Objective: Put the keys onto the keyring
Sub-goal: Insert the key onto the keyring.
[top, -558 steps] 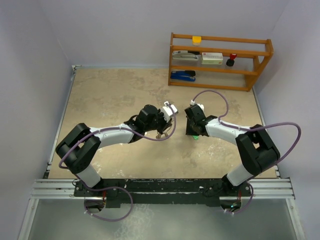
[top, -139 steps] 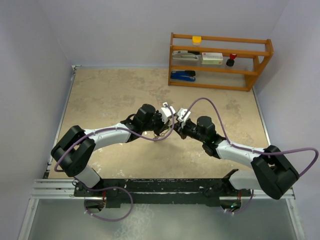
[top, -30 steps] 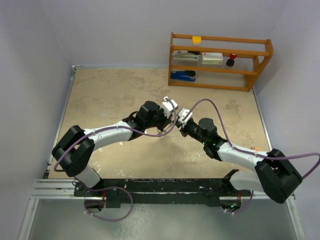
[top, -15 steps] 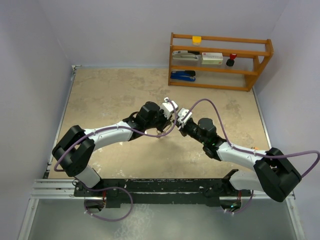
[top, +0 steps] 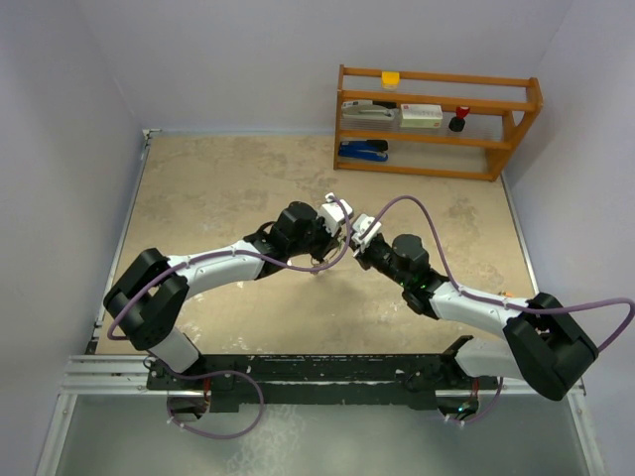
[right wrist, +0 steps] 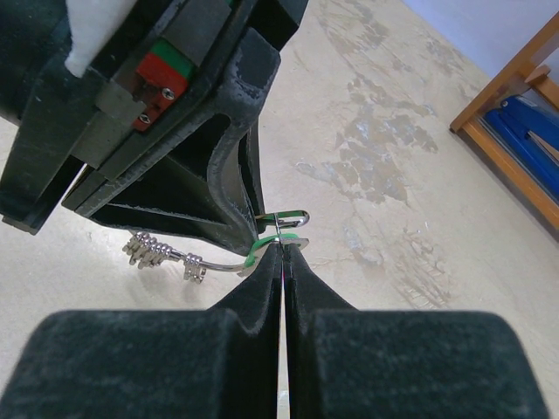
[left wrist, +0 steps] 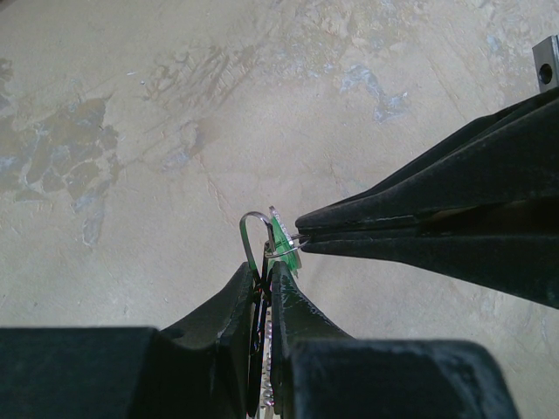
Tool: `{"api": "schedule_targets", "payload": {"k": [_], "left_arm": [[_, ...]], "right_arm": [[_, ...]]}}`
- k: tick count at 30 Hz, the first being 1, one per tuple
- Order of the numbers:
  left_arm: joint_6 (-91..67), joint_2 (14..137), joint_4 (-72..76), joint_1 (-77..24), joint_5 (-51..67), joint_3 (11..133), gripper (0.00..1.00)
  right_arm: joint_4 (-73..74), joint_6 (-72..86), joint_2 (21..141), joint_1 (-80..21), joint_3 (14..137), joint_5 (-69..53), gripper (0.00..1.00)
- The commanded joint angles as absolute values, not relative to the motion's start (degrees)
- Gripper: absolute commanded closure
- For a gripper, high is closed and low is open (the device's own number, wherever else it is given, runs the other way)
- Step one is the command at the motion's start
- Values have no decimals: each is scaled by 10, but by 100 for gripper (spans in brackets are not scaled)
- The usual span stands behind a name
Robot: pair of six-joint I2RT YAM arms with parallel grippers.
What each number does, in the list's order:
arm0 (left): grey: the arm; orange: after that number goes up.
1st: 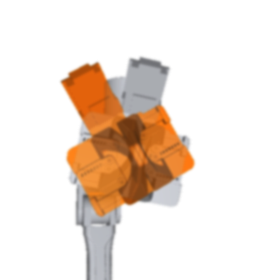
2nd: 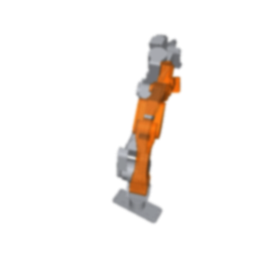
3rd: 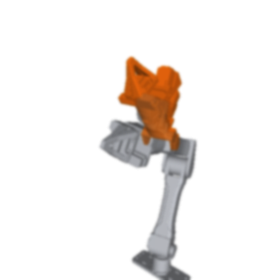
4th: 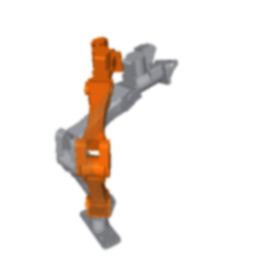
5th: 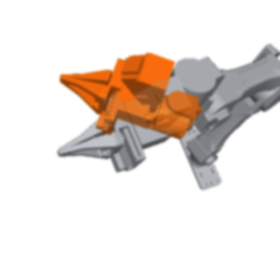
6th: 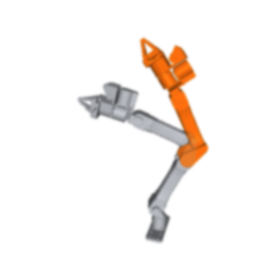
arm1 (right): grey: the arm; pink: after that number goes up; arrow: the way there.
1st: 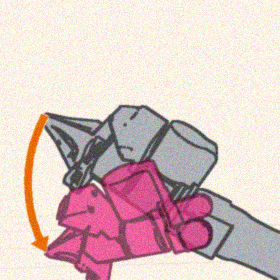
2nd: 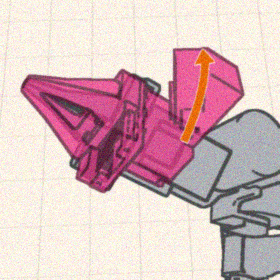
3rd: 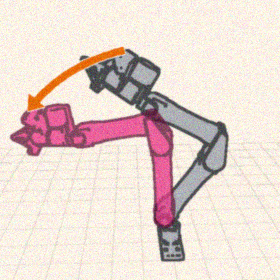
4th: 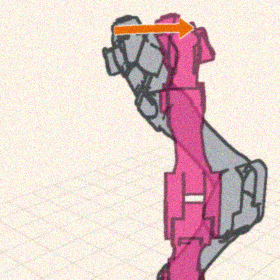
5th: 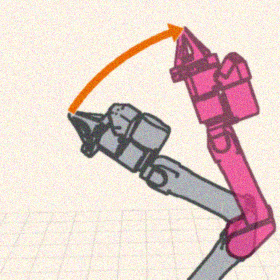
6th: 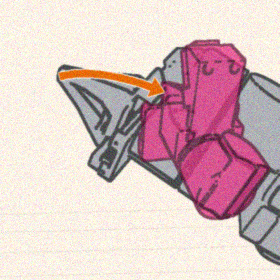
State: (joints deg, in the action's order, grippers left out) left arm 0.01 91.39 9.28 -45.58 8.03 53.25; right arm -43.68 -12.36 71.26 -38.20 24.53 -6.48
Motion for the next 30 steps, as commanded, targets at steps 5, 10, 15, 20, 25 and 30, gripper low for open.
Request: {"api": "schedule_targets", "payload": {"k": [5, 10, 15, 20, 25, 30], "left_arm": [[-10, 913, 109, -463, 90, 539, 100], [-14, 914, 111, -463, 97, 541, 100], [-21, 915, 114, -463, 100, 542, 100], [-34, 914, 116, -463, 95, 546, 100], [-51, 917, 126, -463, 93, 549, 100], [-52, 916, 128, -463, 94, 547, 100]], "right_arm": [[-484, -135, 713, -383, 265, -29, 100], [-498, -134, 711, -382, 259, -14, 100], [-514, -132, 712, -383, 253, -3, 100], [-524, -126, 710, -383, 250, 7, 100], [-531, -114, 712, -383, 251, 23, 100], [-535, -105, 713, -384, 252, 43, 100]]}}
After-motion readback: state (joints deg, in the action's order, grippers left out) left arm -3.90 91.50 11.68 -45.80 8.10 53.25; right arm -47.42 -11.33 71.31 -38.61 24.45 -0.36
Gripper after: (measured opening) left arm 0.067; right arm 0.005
